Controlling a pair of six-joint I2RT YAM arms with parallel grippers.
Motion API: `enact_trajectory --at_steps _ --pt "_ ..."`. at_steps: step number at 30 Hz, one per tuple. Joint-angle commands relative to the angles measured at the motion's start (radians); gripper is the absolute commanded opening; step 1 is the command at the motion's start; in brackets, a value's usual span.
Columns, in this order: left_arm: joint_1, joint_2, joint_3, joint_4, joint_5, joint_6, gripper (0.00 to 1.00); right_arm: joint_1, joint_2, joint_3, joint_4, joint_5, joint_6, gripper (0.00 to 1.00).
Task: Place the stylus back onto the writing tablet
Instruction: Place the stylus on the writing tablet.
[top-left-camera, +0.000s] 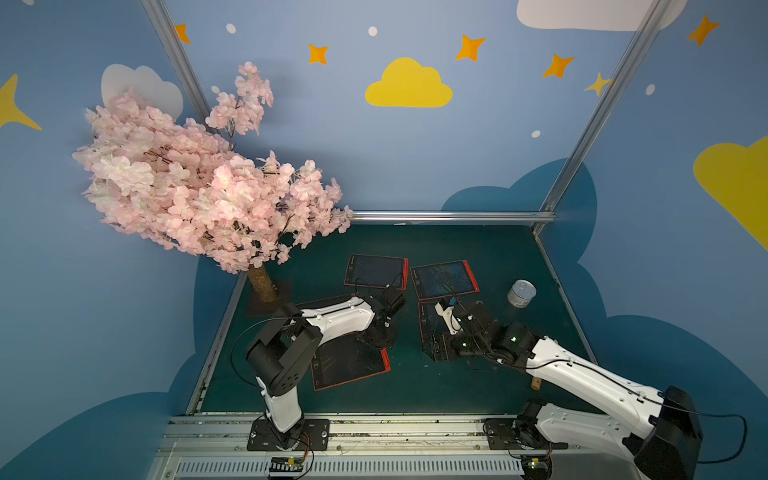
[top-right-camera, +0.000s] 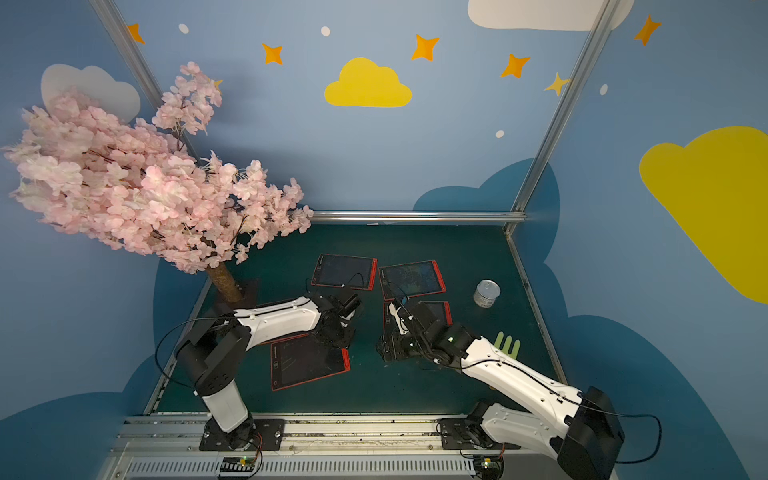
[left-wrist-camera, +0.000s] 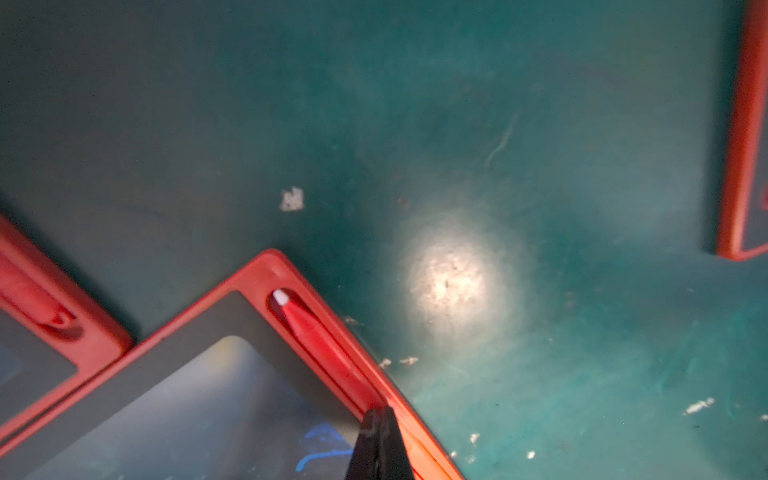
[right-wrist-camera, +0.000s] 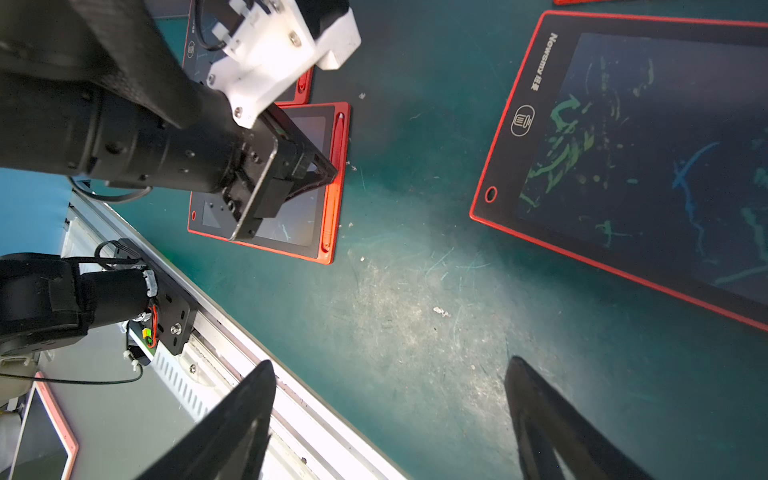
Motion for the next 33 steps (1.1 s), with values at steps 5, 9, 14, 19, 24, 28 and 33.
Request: enact_trajectory --at_steps 5,9,14,19,24,28,33 --pt "-0.005 0.037 -0.03 0.002 -0.018 -0.042 0.03 -0.003 0.0 -0.009 -0.015 0.013 0.008 0.85" --pt "-0.015 0.047 -0.029 -0.009 -0.031 -0.043 0.03 -0.003 0.006 -0.009 0.0 0.011 -0.002 0.86" --pt "-0.033 0.068 -0.007 -0.052 -0.072 -0.048 0.03 -0.004 0.016 0.022 -0.039 0.045 -0.019 0.85" --pt "-0.044 0.089 0.02 -0.084 -0.089 -0.04 0.03 -0.005 0.001 0.013 -0.038 0.068 -0.019 0.86" --pt "-0.043 0.139 0.061 -0.103 -0.002 -0.024 0.03 -0.003 -0.017 0.007 -0.055 0.073 -0.02 0.86" --pt "-0.039 0.154 0.067 -0.086 0.041 -0.035 0.03 -0.004 -0.048 -0.013 -0.054 0.081 0.0 0.86" --pt "-0.036 0.183 0.068 -0.089 0.021 -0.038 0.03 -0.003 -0.087 -0.042 -0.038 0.087 0.003 0.86"
